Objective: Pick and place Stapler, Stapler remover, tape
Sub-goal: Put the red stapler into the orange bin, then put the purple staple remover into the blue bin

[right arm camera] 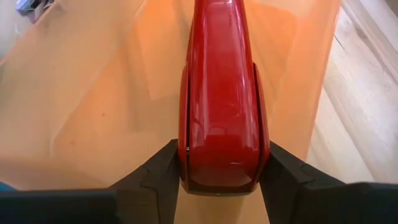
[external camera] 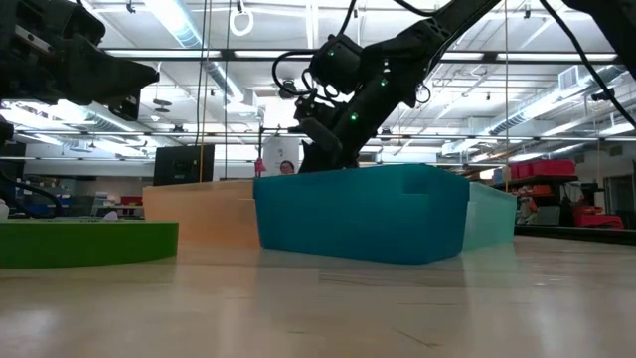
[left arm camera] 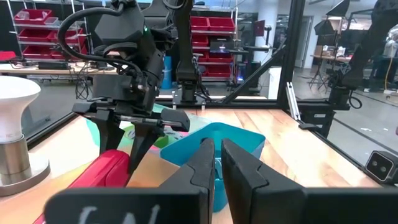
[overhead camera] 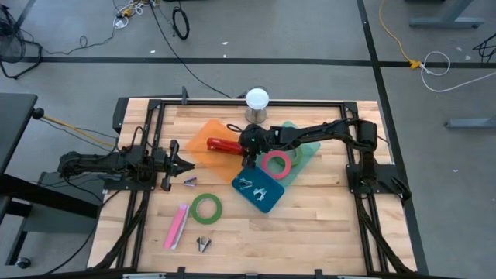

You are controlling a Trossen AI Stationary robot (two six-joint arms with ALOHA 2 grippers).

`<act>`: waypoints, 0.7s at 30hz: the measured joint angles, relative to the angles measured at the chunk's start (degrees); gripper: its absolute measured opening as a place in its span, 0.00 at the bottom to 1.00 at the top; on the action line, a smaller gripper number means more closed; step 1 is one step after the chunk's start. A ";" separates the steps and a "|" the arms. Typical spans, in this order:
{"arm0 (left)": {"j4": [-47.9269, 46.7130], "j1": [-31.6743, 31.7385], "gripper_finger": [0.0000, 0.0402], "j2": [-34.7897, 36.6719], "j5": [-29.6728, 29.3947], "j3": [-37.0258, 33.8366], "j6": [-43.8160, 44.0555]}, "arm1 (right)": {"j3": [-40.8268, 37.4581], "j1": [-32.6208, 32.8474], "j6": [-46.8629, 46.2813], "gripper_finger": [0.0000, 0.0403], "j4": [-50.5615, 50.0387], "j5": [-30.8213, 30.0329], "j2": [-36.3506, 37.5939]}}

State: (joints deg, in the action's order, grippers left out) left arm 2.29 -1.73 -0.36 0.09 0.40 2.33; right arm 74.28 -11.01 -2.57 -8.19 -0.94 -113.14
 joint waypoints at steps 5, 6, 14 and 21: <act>-0.01 0.02 0.08 0.00 0.01 -0.02 -0.02 | 0.01 -0.06 0.02 0.42 0.04 -0.04 0.00; 0.00 -0.01 0.08 0.00 0.01 -0.02 -0.02 | 0.00 -0.06 0.02 0.43 0.10 -0.06 0.00; 0.03 0.01 0.08 0.01 0.00 0.00 -0.03 | 0.09 0.12 -0.46 0.71 2.85 -0.25 0.35; 0.01 0.00 0.08 0.02 0.01 -0.01 -0.03 | 0.07 0.12 -1.92 0.85 3.26 2.66 0.36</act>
State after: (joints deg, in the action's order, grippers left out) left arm 2.31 -1.74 -0.34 0.10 0.39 2.30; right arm 74.35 -10.90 -4.49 -4.93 1.73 -112.78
